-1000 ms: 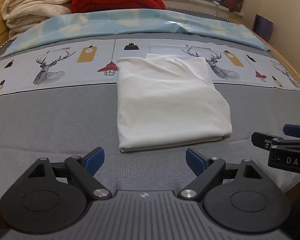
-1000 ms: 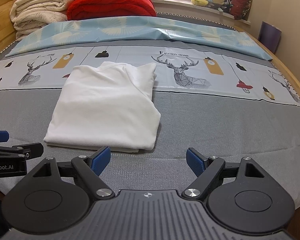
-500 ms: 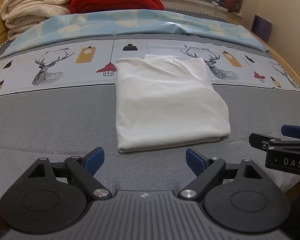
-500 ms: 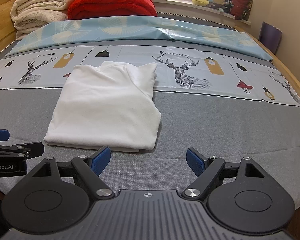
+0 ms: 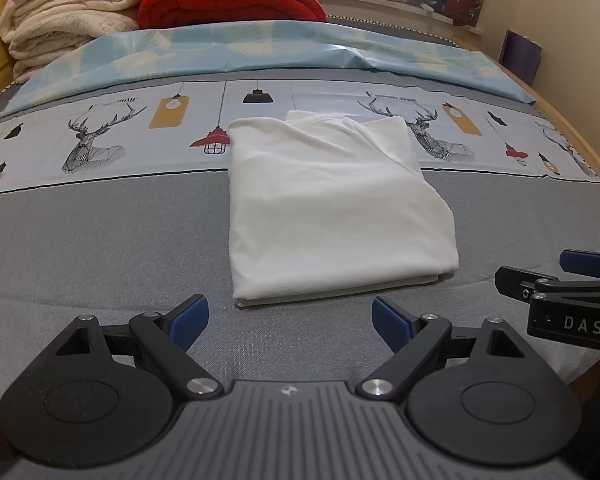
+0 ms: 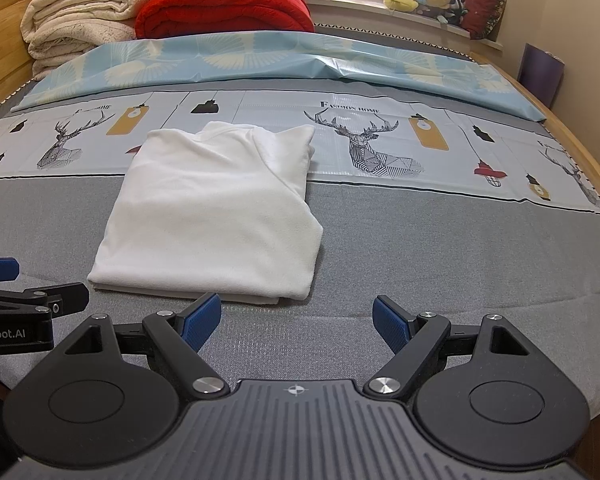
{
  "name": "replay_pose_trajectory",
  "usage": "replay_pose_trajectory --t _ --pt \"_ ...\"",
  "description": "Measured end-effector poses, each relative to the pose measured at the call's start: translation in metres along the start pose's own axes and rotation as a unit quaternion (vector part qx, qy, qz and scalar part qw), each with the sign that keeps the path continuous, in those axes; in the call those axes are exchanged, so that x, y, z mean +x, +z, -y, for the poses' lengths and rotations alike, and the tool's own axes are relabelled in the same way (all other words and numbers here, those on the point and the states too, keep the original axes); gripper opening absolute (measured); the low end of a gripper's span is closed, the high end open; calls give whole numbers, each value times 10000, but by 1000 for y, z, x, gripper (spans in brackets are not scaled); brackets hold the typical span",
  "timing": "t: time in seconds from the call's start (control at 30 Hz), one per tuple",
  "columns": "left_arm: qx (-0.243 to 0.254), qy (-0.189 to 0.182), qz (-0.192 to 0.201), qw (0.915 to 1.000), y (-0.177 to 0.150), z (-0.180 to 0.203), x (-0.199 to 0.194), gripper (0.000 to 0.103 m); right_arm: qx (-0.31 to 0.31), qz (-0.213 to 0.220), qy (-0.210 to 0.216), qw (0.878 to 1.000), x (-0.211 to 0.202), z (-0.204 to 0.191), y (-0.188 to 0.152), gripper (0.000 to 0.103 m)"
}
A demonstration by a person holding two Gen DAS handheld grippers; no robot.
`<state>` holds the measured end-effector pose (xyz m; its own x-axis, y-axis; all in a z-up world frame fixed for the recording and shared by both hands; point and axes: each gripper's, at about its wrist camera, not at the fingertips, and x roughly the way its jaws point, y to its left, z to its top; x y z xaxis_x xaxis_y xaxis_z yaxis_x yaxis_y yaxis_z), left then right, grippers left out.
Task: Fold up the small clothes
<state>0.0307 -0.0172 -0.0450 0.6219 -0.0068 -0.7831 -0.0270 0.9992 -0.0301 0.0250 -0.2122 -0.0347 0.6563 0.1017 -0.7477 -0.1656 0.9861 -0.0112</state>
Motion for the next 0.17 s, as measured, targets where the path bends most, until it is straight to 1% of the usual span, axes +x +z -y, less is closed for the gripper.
replay_pose_trajectory --t 0.13,0.17 --pt "-3 3 25 10000 0 0 -1 92 -9 0 2 10000 0 0 0 84" --pt "-9 11 22 10000 1 -1 -1 94 -9 -1 1 10000 0 0 0 84"
